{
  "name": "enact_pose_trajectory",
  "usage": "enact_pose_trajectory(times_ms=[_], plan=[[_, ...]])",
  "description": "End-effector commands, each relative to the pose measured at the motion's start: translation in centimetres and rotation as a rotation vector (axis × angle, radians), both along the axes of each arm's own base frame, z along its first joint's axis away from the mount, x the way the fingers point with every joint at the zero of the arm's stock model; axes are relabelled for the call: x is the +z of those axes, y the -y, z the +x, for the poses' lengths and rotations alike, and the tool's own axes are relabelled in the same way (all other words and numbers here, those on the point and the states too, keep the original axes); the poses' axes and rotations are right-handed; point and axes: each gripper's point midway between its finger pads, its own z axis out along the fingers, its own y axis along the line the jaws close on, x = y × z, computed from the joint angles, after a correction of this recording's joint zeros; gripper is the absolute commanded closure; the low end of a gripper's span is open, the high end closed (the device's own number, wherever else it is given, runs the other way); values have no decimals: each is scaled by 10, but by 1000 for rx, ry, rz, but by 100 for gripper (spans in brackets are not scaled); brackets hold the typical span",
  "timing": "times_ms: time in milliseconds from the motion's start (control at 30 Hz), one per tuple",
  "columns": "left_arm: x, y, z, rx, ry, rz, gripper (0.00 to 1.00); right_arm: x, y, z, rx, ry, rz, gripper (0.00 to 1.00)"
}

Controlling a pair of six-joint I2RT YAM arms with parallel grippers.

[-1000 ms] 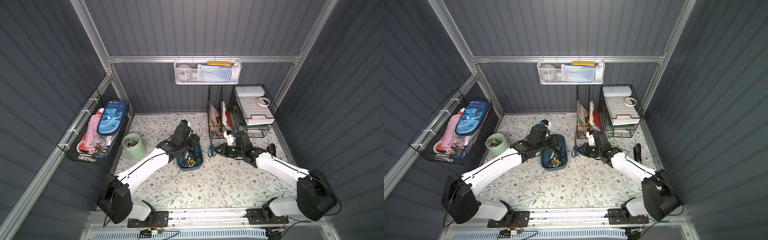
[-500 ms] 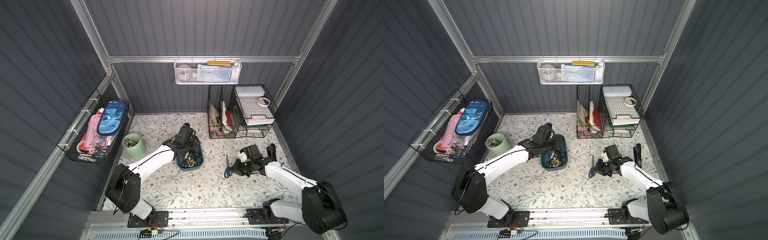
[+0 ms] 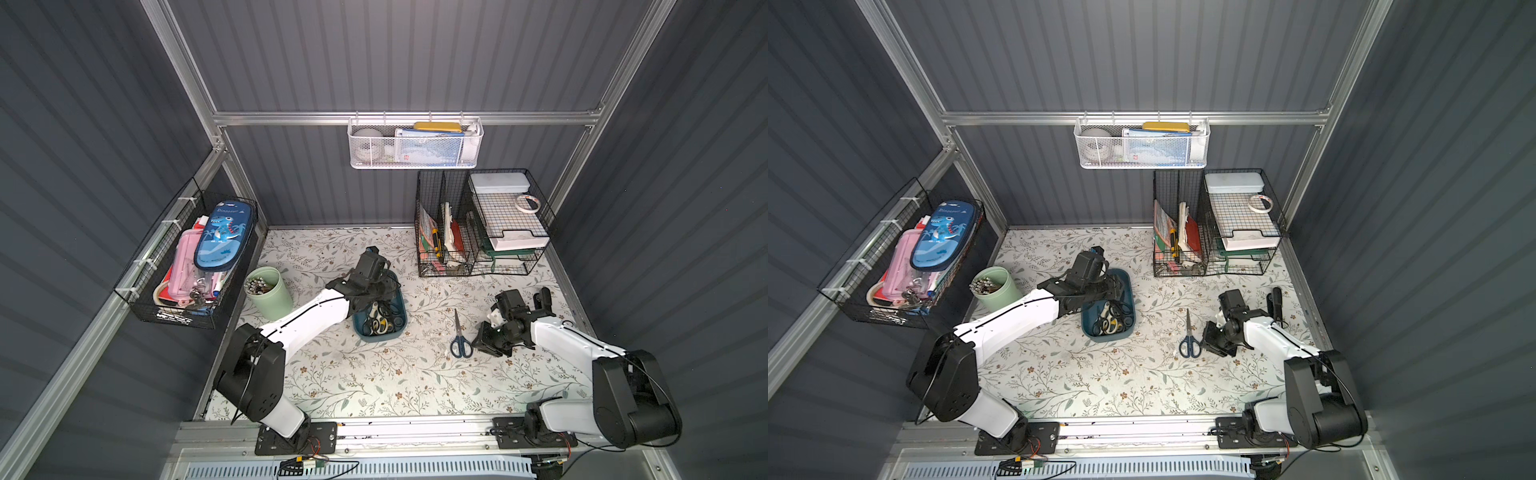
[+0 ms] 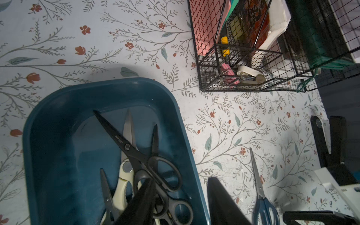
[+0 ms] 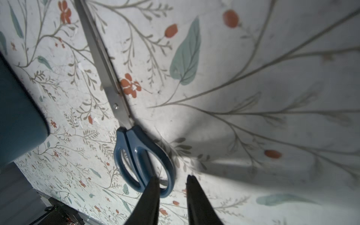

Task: Take the scissors out of the storage box
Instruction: Place the scissors at the center of the board, then pick up the scissors from the storage box.

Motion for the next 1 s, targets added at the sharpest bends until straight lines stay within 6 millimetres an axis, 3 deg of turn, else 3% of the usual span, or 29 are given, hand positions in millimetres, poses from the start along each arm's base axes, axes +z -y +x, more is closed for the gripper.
enact_pose_trajectory(times_ms=[0,300,567,800,967], plan=[[-20,-5,-1,-13,-36,62,56,10,6,5,21,21,-40,70],[-55,-16,-11,54,-151,92,64,66,-18,31,120,197,-59,65],[-82,-27,-21,61,-197,156,68,74,-59,45,214,223,-39,63],[-103,-23,-30,40,-254,149,71,77,-73,54,242,242,-30,62],[-119,-33,-34,85,-287,180,72,75,-77,55,249,239,-22,61]])
